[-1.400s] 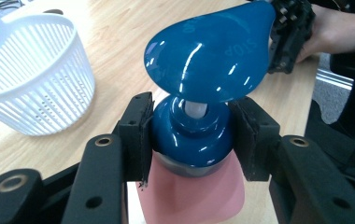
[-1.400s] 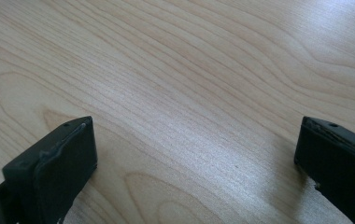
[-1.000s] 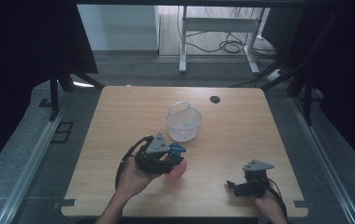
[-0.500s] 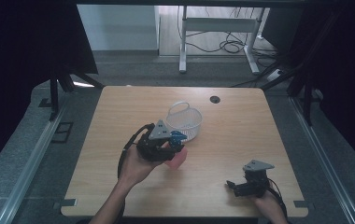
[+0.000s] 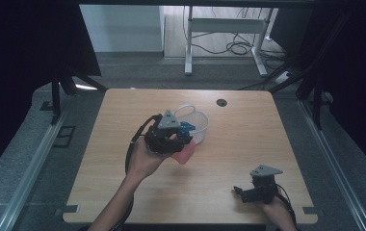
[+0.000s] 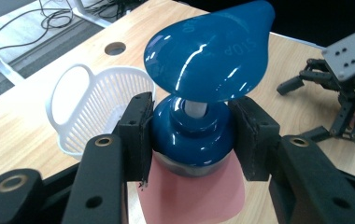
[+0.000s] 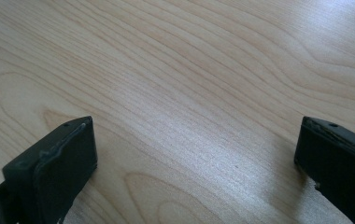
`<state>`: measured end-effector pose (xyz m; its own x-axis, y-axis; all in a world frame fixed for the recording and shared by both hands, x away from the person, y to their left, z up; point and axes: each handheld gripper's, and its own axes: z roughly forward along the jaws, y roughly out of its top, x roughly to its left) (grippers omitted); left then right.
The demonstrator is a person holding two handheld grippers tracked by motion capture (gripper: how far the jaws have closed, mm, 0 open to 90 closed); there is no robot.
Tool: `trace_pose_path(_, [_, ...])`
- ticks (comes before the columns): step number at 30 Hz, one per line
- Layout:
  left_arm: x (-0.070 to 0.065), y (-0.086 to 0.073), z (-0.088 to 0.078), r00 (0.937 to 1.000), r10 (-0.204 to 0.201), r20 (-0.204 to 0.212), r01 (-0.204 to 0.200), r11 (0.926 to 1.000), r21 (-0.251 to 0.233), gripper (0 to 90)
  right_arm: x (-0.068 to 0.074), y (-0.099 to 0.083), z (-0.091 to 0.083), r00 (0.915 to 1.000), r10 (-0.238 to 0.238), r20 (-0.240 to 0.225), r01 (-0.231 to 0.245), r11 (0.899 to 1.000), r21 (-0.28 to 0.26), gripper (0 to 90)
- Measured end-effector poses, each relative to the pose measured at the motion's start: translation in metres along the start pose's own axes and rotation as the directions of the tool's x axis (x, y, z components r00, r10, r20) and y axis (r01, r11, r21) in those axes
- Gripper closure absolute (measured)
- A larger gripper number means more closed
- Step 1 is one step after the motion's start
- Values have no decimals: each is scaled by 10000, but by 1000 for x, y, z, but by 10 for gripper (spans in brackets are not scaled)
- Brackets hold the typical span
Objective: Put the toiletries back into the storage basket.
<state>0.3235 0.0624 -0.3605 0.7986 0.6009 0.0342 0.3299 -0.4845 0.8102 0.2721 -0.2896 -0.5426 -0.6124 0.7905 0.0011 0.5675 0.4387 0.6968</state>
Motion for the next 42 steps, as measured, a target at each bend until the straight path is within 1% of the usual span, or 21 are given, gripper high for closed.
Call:
trace_pose_path(2, [3,6,1,10000,-39,-62,39,10000,-20,530,0,0,0,10000,-5,2,5,10000,3,0])
trace_pose_path(3, [3,6,1,10000,-39,-62,39,10000,-20,530,0,0,0,10000,-4,3,4,10000,0,0])
trace_pose_path(4, [4,10,1,9999,-83,-114,82,10000,-45,530,0,0,0,10000,-4,2,4,10000,1,0])
trace_pose_path(5, [4,10,1,9999,-83,-114,82,10000,-45,530,0,0,0,10000,-4,2,4,10000,1,0])
trace_pose_path(8, [8,17,2,9998,-102,-182,101,9999,-26,530,0,0,0,10000,-3,2,3,10000,3,0])
trace_pose_path(11, [11,24,5,9996,-71,-265,73,9999,68,530,0,0,0,10000,2,4,-2,10000,-1,0])
trace_pose_path(15, [16,36,10,9990,-99,-425,100,9999,40,530,0,0,0,10000,15,12,-15,10000,-27,0])
trace_pose_path(22, [22,44,17,9979,-148,-636,147,9999,-11,530,0,0,1,10000,-57,12,57,10000,-51,0])
trace_pose_path(29, [31,51,25,9954,-385,-874,371,9992,-177,530,0,0,1,9999,-107,20,107,9999,-34,0])
trace_pose_path(31, [35,53,30,9939,-421,-1023,402,9990,-201,530,0,0,1,10000,-55,8,55,10000,-60,0])
trace_pose_path(33, [36,54,32,9936,-388,-1062,374,9992,-154,530,0,0,1,10000,-37,-2,37,10000,-56,0])
trace_pose_path(36, [38,56,38,9922,-486,-1146,461,9986,-247,530,0,0,1,10000,-46,-3,46,10000,-60,0])
trace_pose_path(38, [40,57,41,9913,-426,-1244,404,9990,-198,530,0,0,1,10000,-50,-7,50,10000,-59,0])
trace_pose_path(39, [41,58,43,9906,-485,-1281,455,9986,-262,530,0,0,1,10000,-53,-10,53,10000,-60,0])
trace_pose_path(42, [44,60,48,9887,-471,-1420,451,9988,-173,530,0,0,1,10000,-55,-12,55,10000,-58,0])
